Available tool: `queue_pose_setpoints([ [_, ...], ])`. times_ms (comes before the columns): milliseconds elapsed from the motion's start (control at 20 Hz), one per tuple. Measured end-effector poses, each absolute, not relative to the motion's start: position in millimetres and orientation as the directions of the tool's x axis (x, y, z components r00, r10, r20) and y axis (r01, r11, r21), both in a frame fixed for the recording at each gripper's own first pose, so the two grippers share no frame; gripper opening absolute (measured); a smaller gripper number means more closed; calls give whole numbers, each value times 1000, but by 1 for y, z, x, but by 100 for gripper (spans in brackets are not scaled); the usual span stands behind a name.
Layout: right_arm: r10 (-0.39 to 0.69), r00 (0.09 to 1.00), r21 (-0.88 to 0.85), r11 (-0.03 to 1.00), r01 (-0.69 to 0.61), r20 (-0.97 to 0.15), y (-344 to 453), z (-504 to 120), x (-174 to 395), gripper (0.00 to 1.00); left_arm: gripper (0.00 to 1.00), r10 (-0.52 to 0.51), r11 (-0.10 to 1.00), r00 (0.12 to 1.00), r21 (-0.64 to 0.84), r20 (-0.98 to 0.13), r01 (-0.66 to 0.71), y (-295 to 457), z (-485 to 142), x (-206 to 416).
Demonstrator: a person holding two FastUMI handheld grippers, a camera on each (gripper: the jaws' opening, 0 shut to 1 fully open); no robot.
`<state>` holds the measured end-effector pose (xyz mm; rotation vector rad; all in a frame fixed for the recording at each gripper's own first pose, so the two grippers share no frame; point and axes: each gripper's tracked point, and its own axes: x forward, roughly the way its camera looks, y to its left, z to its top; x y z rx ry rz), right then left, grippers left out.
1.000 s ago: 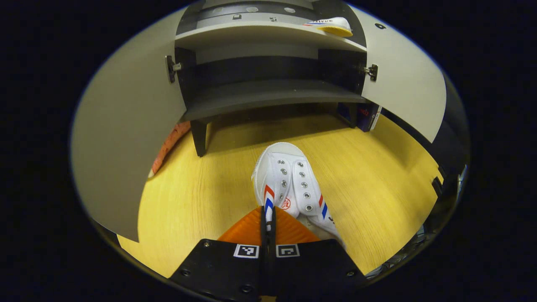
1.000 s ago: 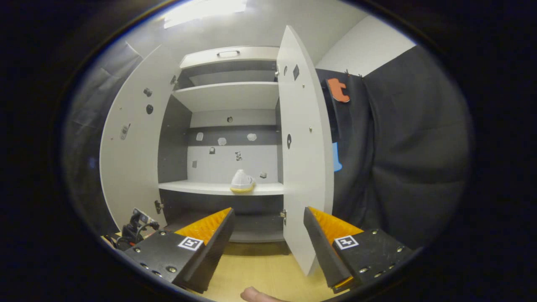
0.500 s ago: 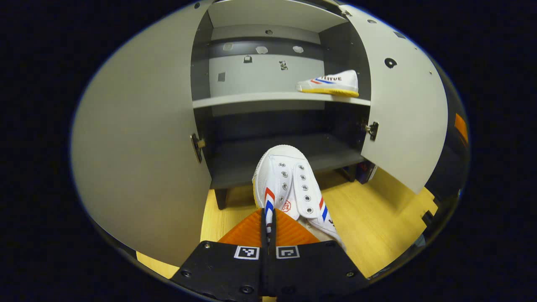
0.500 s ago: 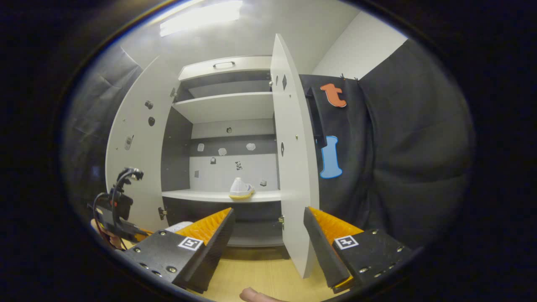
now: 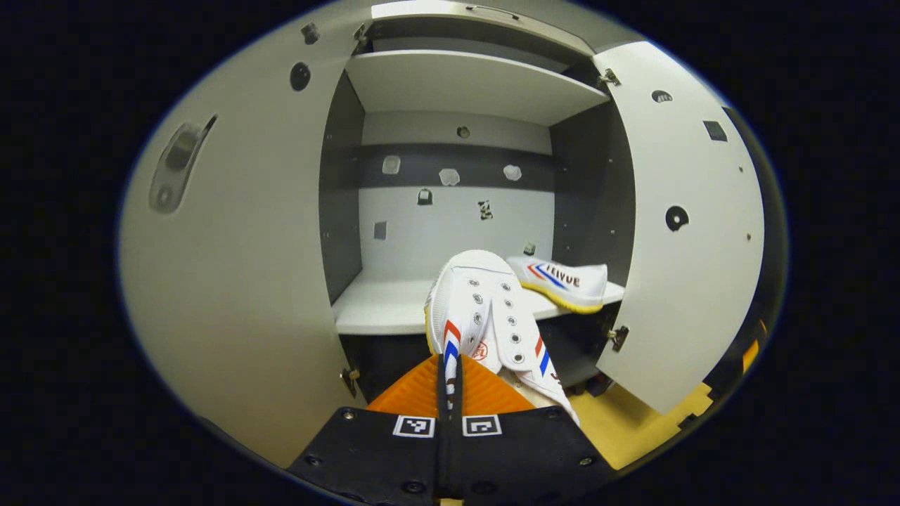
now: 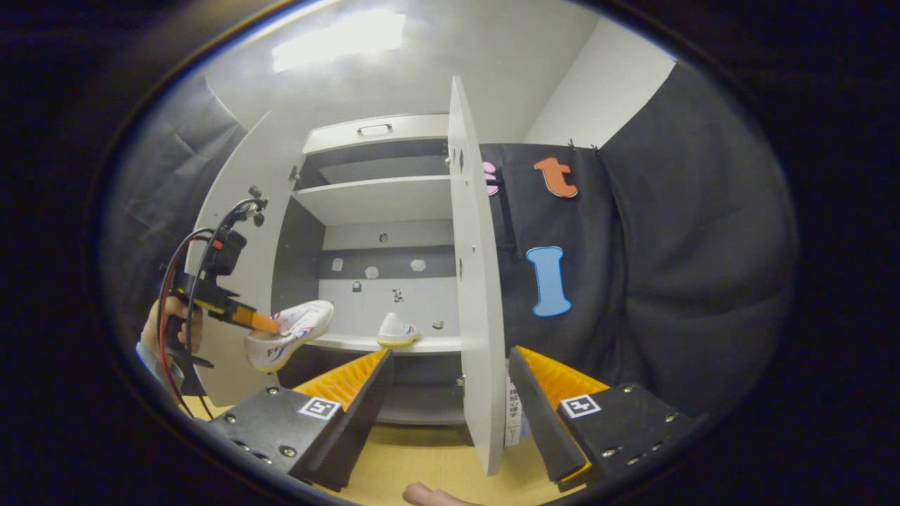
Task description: Grab one shoe with the right hand and put it into the shoe cabinet, grab the other shoe with the left hand and put it into the shoe cabinet; then close the right door with the right hand and the left door with the left hand.
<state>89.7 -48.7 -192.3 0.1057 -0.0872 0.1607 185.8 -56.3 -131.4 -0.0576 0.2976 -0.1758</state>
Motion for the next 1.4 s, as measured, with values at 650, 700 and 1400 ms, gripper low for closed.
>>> queue_pose_setpoints([
  [650,156,978,202,962,-182,142,-77,-188,75,98,0,-99,983,946,-177,-308,45,-73,-99,342],
  [700,154,977,197,963,-182,147,-80,-187,74,98,0,-100,982,940,-182,-325,42,-71,-111,343],
  [1400,187,974,178,962,-209,130,-76,-193,53,98,45,-98,994,984,-60,-149,90,-72,-103,359],
])
